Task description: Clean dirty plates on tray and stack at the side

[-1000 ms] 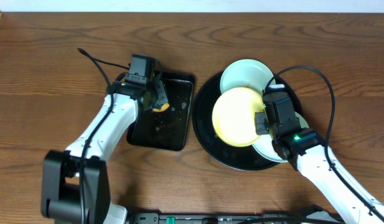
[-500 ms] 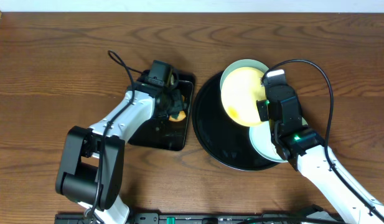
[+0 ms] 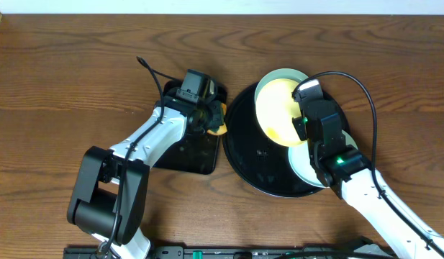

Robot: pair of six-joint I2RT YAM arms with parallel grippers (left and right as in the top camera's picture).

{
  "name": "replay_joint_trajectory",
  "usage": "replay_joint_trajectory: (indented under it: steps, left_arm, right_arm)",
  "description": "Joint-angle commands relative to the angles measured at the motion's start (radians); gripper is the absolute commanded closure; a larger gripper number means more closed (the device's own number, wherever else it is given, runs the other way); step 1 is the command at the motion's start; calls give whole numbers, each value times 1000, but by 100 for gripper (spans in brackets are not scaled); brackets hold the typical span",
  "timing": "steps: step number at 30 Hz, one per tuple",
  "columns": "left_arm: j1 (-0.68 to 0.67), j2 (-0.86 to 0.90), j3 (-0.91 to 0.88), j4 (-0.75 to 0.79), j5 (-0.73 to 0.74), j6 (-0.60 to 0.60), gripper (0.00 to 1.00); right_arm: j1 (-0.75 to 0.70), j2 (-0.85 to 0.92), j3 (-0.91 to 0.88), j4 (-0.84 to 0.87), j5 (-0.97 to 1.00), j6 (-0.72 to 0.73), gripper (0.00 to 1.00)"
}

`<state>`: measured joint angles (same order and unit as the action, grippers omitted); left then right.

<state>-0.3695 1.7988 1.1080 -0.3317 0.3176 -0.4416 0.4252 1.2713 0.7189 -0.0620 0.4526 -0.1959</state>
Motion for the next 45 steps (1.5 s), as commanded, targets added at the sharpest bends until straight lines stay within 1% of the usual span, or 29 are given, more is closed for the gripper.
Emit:
replay_joint_trajectory:
  steps: [1, 10, 13, 18, 23, 24, 25, 26, 27, 28, 29, 31, 32, 35, 38, 42, 45]
  left_arm:
    - [-3, 8, 8, 15, 58, -9, 89]
    - [-3, 8, 9, 39, 79, -7, 89]
    - [10, 5, 9, 58, 78, 30, 89]
    - [76, -38, 11, 53, 33, 64, 89]
    - [147, -72, 11, 40, 29, 98, 89]
    - [158, -72, 11, 29, 28, 108, 89]
    - [165, -71, 11, 15, 15, 113, 89]
    - [170, -71, 11, -5, -21, 113, 89]
    - [171, -71, 11, -25, -68, 113, 89]
    - [170, -71, 11, -39, -105, 113, 89]
    - [170, -71, 11, -51, -132, 119, 89]
    - [170, -71, 10, -60, -140, 140, 89]
    - [170, -71, 10, -61, -142, 142, 89]
    - [170, -71, 10, -66, -147, 142, 89]
    - [168, -71, 10, -71, -147, 142, 89]
    - [168, -71, 10, -84, -147, 142, 89]
    - [168, -71, 9, -100, -147, 142, 89]
  right_arm:
    - [11, -19, 20, 6, 18, -11, 99]
    - [11, -19, 20, 5, 17, -11, 99]
    - [16, -19, 20, 6, 10, -11, 99]
    - [32, -19, 20, 16, 14, -51, 99]
    - [63, -37, 20, 67, 18, -58, 99]
    - [75, -43, 20, 71, 19, -77, 99]
    - [84, -47, 20, 73, 35, -108, 99]
    - [86, -47, 20, 75, 100, -137, 99]
    - [81, -46, 20, 84, 202, -126, 99]
    - [72, -45, 20, 102, 270, -70, 99]
    - [69, -45, 20, 115, 252, -39, 99]
    - [73, -49, 20, 110, 163, -122, 99]
    - [73, -49, 20, 111, 177, -125, 99]
    - [56, -49, 20, 115, 238, -41, 99]
    - [10, -48, 20, 116, 249, 54, 99]
    - [-123, -48, 20, 128, 245, 218, 99]
    - [-256, -48, 20, 129, 192, 297, 99]
